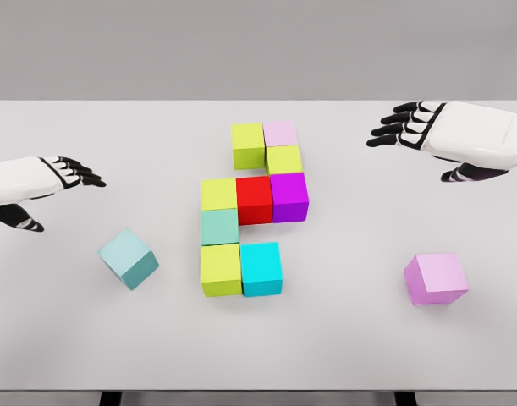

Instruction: Assemble the squares on the desktop into the number 2

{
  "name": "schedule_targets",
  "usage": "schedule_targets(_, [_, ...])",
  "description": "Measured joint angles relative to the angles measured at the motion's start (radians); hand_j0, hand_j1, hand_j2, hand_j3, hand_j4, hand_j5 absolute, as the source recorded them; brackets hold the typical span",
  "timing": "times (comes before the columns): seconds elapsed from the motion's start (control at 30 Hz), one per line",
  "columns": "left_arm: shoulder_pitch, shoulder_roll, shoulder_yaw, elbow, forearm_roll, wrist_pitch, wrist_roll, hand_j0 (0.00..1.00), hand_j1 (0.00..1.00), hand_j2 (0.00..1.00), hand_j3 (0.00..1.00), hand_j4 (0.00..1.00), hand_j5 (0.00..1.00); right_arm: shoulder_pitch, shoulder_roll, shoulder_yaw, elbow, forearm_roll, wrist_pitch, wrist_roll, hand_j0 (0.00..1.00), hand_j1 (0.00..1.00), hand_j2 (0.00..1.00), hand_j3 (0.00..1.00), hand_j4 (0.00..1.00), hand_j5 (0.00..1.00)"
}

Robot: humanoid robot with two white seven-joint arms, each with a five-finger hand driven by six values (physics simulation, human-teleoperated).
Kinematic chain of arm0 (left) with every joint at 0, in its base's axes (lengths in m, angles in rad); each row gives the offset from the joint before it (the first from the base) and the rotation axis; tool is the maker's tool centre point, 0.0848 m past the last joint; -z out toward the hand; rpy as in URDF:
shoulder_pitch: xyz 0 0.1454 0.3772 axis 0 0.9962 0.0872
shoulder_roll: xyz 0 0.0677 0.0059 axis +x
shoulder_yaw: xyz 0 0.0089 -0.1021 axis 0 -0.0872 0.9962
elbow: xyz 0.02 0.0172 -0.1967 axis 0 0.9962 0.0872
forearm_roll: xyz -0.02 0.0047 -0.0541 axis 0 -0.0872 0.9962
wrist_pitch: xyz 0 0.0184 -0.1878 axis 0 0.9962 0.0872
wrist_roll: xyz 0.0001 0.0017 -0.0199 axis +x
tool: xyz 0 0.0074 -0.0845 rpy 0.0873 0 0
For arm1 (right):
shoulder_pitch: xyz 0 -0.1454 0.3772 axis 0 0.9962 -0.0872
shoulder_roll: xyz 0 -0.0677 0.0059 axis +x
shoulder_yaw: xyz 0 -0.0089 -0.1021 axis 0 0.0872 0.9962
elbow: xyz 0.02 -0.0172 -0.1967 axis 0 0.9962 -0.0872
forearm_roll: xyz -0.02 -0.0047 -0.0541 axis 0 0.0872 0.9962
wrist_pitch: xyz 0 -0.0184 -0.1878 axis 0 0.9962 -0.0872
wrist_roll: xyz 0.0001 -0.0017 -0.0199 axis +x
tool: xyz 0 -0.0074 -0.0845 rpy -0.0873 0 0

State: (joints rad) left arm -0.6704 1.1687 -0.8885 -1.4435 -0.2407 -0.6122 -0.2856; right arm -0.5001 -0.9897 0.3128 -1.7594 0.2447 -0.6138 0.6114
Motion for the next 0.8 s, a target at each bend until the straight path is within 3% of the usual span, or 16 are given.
schedule_targets(0.33, [-0.002, 0.005, -0.062, -0.104, 0.0, 0.0, -0.001, 1.0, 1.0, 1.0, 1.0, 1.0, 1.0, 0.003, -0.026, -0.019, 0.01, -0.004, 0.0, 0.0, 1.0, 1.0, 1.0, 1.0, 1.0, 1.0])
schedule_targets(0.5, [0.0, 0.006, -0.09, -0.158, 0.0, 0.0, 0.0, 1.0, 1.0, 1.0, 1.0, 1.0, 1.0, 0.015, -0.112, -0.044, 0.02, -0.006, 0.0, 0.0, 1.0, 1.0, 1.0, 1.0, 1.0, 1.0])
schedule_targets(0.67, [0.0, 0.0, -0.115, -0.177, 0.0, 0.0, 0.0, 1.0, 1.0, 1.0, 1.0, 1.0, 1.0, 0.136, -0.151, -0.047, 0.007, -0.004, -0.001, 0.0, 1.0, 1.0, 1.0, 1.0, 1.0, 1.0])
schedule_targets(0.8, [0.0, -0.002, -0.126, -0.185, 0.0, 0.0, 0.0, 1.0, 1.0, 1.0, 1.0, 1.0, 1.0, 0.152, -0.17, -0.044, 0.001, -0.004, 0.0, 0.0, 1.0, 1.0, 1.0, 1.0, 1.0, 1.0])
